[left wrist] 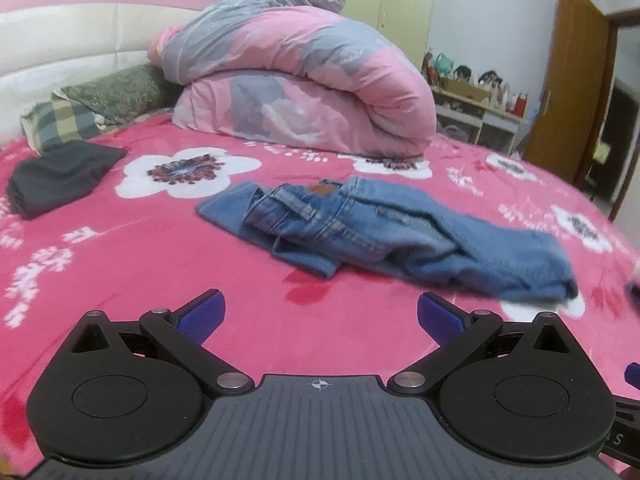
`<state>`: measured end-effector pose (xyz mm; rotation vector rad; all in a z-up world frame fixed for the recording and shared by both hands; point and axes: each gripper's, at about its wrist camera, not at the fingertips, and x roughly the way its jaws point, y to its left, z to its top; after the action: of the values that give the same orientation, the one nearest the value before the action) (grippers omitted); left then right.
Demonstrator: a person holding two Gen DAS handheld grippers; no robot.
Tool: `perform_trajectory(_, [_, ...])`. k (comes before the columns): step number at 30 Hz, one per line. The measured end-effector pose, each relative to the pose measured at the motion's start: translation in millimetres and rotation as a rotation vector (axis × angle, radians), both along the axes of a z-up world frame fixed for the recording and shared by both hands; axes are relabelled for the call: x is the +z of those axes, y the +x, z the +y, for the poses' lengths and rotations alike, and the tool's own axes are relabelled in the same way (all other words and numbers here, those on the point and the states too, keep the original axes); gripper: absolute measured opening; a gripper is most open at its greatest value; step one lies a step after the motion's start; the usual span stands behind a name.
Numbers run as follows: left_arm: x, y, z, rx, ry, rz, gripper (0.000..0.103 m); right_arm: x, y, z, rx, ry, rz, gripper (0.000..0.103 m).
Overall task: Fold clothes
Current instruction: 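Lower both tools to the jeans waistband and close both grippers on it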
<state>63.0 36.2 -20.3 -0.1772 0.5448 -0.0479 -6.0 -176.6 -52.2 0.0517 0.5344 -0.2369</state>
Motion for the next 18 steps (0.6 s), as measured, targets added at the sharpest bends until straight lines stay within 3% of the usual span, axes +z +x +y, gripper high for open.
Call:
perform_trajectory(7, [9.0, 58.1, 15.1, 0.019, -0.112, -0.037, 0.103, 24.3, 47.1, 2.2, 0.085, -0.085, -0.11, 0.103])
perform_trajectory(12, [-1.0, 91.9, 21.5, 0.011, -0.088, -0.074, 0.103, 40.6, 92.4, 9.9, 0.202, -0.145, -0.161, 0.103])
perform_trajectory(18, [-22.8, 123.5, 32.0, -0.002, -0.05, -0.075, 0.101, 39.6, 155.7, 25.9, 0.343, -0.205, -0.123, 0.103])
